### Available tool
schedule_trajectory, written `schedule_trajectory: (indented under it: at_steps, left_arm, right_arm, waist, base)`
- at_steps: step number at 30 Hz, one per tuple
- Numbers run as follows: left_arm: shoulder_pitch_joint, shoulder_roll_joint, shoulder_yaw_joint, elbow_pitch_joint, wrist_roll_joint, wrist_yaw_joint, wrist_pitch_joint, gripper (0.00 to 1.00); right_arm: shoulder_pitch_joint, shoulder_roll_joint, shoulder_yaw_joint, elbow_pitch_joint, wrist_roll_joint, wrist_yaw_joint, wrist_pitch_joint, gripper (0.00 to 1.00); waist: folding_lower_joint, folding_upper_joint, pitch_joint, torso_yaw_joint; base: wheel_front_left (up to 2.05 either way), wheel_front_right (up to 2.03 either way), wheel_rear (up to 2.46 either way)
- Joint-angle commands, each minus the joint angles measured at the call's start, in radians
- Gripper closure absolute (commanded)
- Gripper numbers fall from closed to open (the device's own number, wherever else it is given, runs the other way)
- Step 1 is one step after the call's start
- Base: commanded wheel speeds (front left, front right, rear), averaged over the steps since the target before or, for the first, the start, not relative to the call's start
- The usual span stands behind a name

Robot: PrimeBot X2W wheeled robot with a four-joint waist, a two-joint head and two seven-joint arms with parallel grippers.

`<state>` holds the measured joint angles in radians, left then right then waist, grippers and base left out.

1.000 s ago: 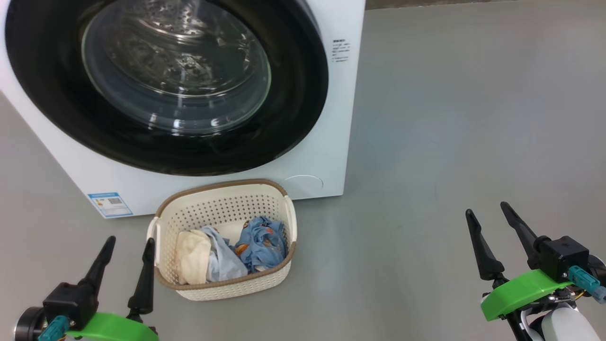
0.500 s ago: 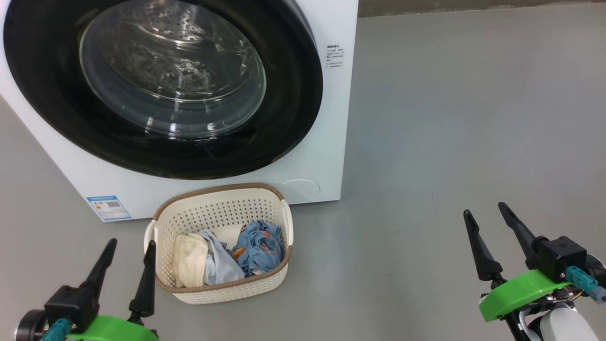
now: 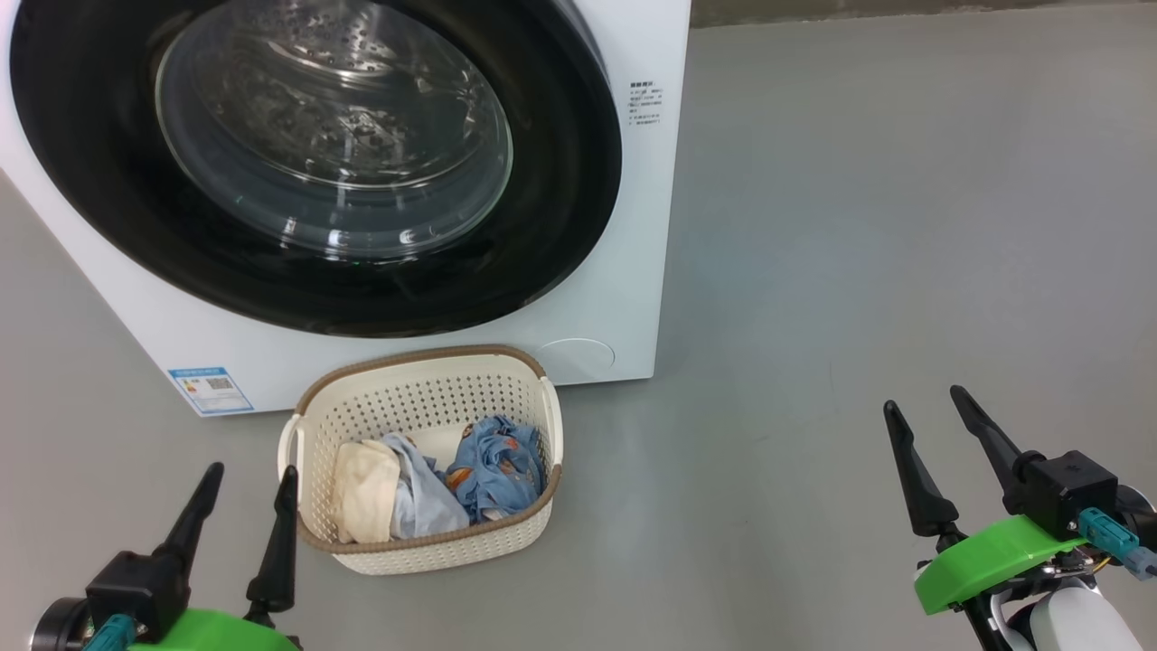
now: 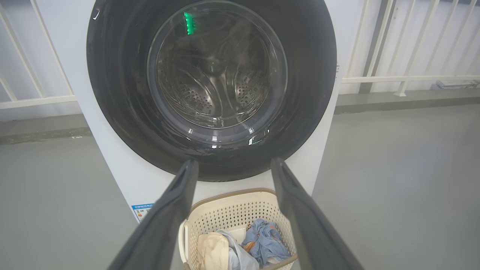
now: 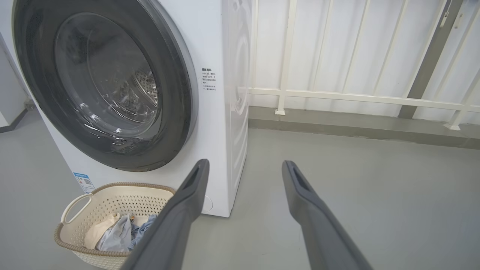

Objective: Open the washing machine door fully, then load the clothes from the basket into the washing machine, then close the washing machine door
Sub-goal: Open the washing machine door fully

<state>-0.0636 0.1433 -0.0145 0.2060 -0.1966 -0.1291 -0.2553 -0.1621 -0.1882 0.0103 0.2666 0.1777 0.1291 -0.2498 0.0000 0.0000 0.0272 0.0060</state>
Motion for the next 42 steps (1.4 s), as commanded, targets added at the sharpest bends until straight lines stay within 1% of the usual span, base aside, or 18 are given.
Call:
schedule_trajectory:
  at_steps: [1, 6, 10, 14, 20, 22, 24, 27, 28, 31, 32, 33, 37, 42]
  left_arm:
    - [-0.025, 0.020, 0.038, -0.028, 0.012, -0.001, -0.006, 0.00]
    - [-0.028, 0.018, 0.036, -0.035, 0.008, -0.001, -0.006, 0.00]
    - [-0.023, 0.009, 0.027, -0.041, 0.004, -0.001, -0.006, 0.00]
    - [-0.019, 0.005, 0.011, -0.039, -0.007, -0.001, -0.006, 0.00]
    - [-0.026, -0.002, -0.003, -0.041, -0.013, -0.002, -0.006, 0.00]
    - [-0.031, 0.002, -0.005, -0.038, -0.019, -0.002, -0.006, 0.00]
    - [-0.037, 0.005, -0.009, -0.037, -0.023, -0.002, -0.006, 0.00]
    - [-0.046, 0.006, -0.019, -0.038, -0.026, -0.002, -0.006, 0.00]
    - [-0.049, 0.006, -0.022, -0.038, -0.027, -0.002, -0.006, 0.00]
    - [-0.059, 0.006, -0.030, -0.042, -0.030, -0.002, -0.006, 0.00]
    - [-0.059, 0.006, -0.030, -0.042, -0.030, -0.002, -0.006, 0.00]
    - [-0.063, 0.006, -0.032, -0.043, -0.031, -0.002, -0.006, 0.00]
    - [-0.084, -0.001, -0.036, -0.049, -0.034, -0.002, -0.006, 0.00]
    - [-0.116, -0.006, -0.050, -0.053, -0.036, -0.002, -0.006, 0.00]
  right_arm:
    - [-0.015, -0.004, 0.018, -0.028, -0.006, 0.002, -0.012, 0.00]
    - [-0.028, 0.002, 0.012, -0.032, -0.005, 0.002, -0.012, 0.00]
    - [-0.064, 0.011, 0.005, -0.042, 0.031, 0.002, -0.012, 0.00]
    - [-0.128, 0.011, -0.003, -0.048, 0.085, 0.002, -0.012, 0.00]
    - [-0.243, -0.005, -0.010, -0.047, 0.139, 0.002, -0.012, 0.00]
    - [-0.283, 0.000, -0.024, -0.040, 0.175, 0.002, -0.012, 0.00]
    - [-0.324, 0.014, -0.054, -0.024, 0.239, 0.002, -0.012, 0.00]
    - [-0.389, 0.040, -0.111, 0.018, 0.373, 0.002, -0.003, 0.00]
    - [-0.411, 0.051, -0.135, 0.033, 0.424, 0.002, 0.008, 0.07]
    - [-0.480, 0.068, -0.207, 0.081, 0.554, 0.002, 0.046, 0.98]
    - [-0.480, 0.068, -0.207, 0.081, 0.554, 0.002, 0.046, 0.98]
    - [-0.502, 0.075, -0.232, 0.099, 0.595, 0.002, 0.061, 1.00]
    - [-0.589, 0.088, -0.315, 0.178, 0.706, 0.002, 0.127, 1.00]
    - [-0.727, 0.091, -0.392, 0.284, 0.787, 0.002, 0.232, 1.00]
  waist:
    - [0.0000, 0.0000, 0.002, 0.001]
    - [0.0000, 0.0000, 0.012, 0.005]
    - [0.0000, 0.0000, 0.021, 0.010]
    - [0.0000, 0.0000, 0.033, 0.021]
    - [0.0000, 0.0000, 0.048, 0.044]
    - [0.0000, 0.0000, 0.055, 0.051]
    - [0.0000, 0.0000, 0.063, 0.058]
    - [0.0000, 0.0000, 0.080, 0.071]
    - [0.0000, 0.0000, 0.086, 0.075]
    - [0.0000, 0.0000, 0.104, 0.086]
    - [0.0000, 0.0000, 0.104, 0.086]
    - [0.0000, 0.0000, 0.110, 0.090]
    - [0.0000, 0.0000, 0.140, 0.105]
    - [0.0000, 0.0000, 0.182, 0.124]
  base:
    - [0.00, 0.00, 0.00]
    - [0.00, 0.00, 0.00]
    - [0.00, 0.00, 0.00]
    - [0.00, 0.00, 0.00]
    - [0.00, 0.00, 0.00]
    - [0.00, 0.00, 0.00]
    - [0.00, 0.00, 0.00]
    - [0.00, 0.00, 0.00]
    - [0.00, 0.00, 0.00]
    - [0.00, 0.00, 0.00]
    - [0.00, 0.00, 0.00]
    - [0.00, 0.00, 0.00]
    - [0.00, 0.00, 0.00]
    - [0.00, 0.00, 0.00]
